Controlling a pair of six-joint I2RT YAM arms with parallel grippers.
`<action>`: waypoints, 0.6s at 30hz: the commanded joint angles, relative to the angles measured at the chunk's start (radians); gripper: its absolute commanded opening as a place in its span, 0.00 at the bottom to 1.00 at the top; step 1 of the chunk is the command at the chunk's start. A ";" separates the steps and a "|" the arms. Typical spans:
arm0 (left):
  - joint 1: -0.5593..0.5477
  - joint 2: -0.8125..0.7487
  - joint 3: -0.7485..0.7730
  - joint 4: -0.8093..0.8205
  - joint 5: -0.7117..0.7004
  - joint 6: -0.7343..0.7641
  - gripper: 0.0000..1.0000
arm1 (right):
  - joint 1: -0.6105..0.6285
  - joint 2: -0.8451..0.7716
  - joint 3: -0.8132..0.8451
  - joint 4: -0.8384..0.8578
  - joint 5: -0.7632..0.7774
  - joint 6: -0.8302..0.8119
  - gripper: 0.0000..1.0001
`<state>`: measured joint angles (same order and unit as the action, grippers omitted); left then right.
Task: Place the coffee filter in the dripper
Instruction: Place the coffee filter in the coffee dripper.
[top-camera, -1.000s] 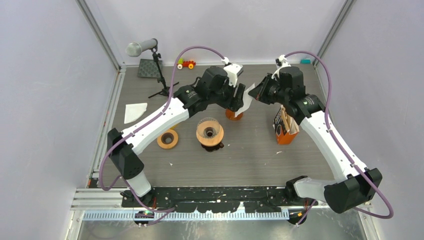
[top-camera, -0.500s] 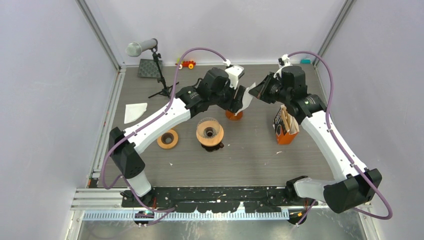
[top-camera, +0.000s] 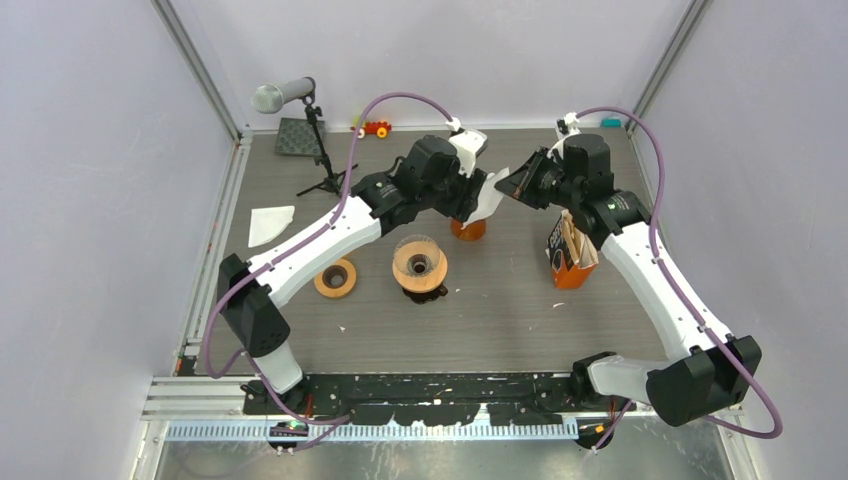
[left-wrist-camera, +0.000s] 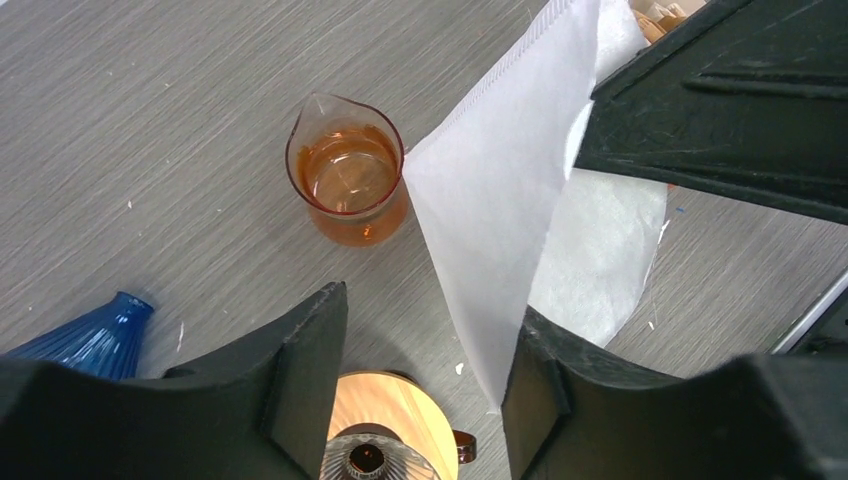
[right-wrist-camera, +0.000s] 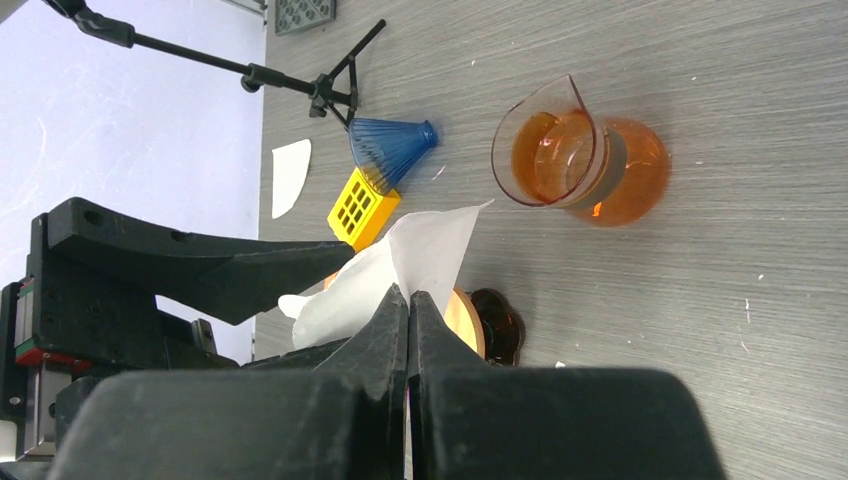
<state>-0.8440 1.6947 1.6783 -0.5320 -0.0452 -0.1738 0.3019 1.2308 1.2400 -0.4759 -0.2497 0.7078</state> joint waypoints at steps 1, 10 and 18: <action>0.002 0.001 -0.008 0.041 0.006 -0.004 0.53 | -0.011 -0.010 -0.011 0.059 -0.036 0.028 0.00; 0.002 0.014 0.016 0.034 0.087 -0.021 0.23 | -0.014 -0.014 -0.043 0.095 -0.056 0.034 0.00; 0.002 -0.005 0.028 0.028 0.093 0.072 0.00 | -0.005 -0.028 -0.046 0.082 -0.041 -0.079 0.07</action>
<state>-0.8440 1.7092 1.6691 -0.5285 0.0284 -0.1650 0.2924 1.2304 1.1912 -0.4255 -0.2958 0.7109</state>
